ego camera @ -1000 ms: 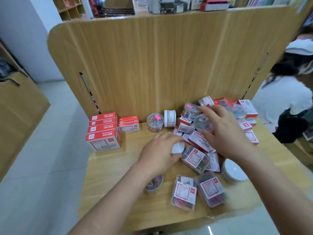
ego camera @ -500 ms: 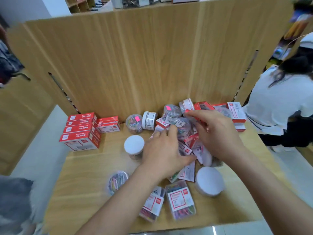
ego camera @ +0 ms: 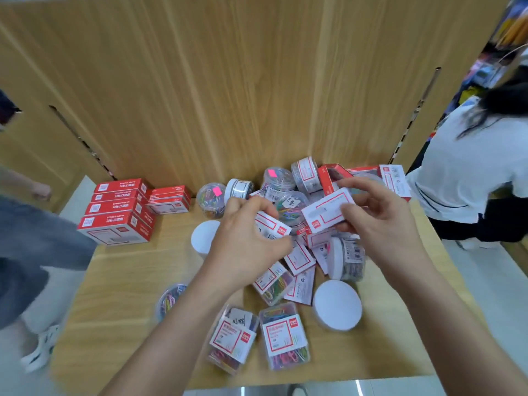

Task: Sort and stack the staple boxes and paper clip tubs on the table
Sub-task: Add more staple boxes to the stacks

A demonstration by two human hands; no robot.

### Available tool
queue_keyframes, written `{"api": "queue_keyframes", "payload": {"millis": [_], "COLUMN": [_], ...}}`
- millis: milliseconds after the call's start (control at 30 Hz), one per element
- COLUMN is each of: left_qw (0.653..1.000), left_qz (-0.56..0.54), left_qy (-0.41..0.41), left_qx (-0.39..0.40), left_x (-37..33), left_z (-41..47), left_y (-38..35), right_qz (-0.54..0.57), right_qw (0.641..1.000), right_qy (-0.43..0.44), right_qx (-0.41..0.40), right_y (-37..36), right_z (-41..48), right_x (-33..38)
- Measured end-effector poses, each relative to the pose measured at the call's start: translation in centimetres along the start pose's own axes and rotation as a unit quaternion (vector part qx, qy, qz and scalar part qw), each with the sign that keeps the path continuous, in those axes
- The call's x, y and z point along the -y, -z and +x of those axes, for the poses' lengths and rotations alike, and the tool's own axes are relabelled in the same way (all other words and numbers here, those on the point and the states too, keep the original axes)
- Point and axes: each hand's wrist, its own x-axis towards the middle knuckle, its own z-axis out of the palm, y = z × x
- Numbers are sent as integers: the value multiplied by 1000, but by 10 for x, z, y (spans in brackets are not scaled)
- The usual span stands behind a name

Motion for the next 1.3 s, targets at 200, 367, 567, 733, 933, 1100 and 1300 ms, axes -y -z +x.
{"api": "queue_keyframes", "payload": {"millis": [200,367,567,733,933,1100,1300], "left_qw": [984,935,923,938,962,988,994], "left_qz": [170,323,345,315,236,123,47], "left_qy": [-49,-133,-167,-142,-131,-93,-24], "left_qx": [2,-68,-37,-26,-36,-15,99], "left_x": [-19,-19,-21,-29,-30,-13,66], "left_z": [-7,-4,-5,2,2,-1,-26], "left_y": [-29,-39,-43,-46,-28,52,138], "right_qz": [-10,-84,-131,-117,56,17,-99], "right_qw": [998,994,983,982,996,999,979], "right_qy": [-37,-69,-96,-86,-41,-7,-5], "right_qx": [-43,24,90,120,50,50,177], "right_y": [21,28,32,35,42,14,-98], "right_z": [-2,-3,4,6,4,-8,-47], "right_x": [-6,-7,-1,3,11,37,34]}}
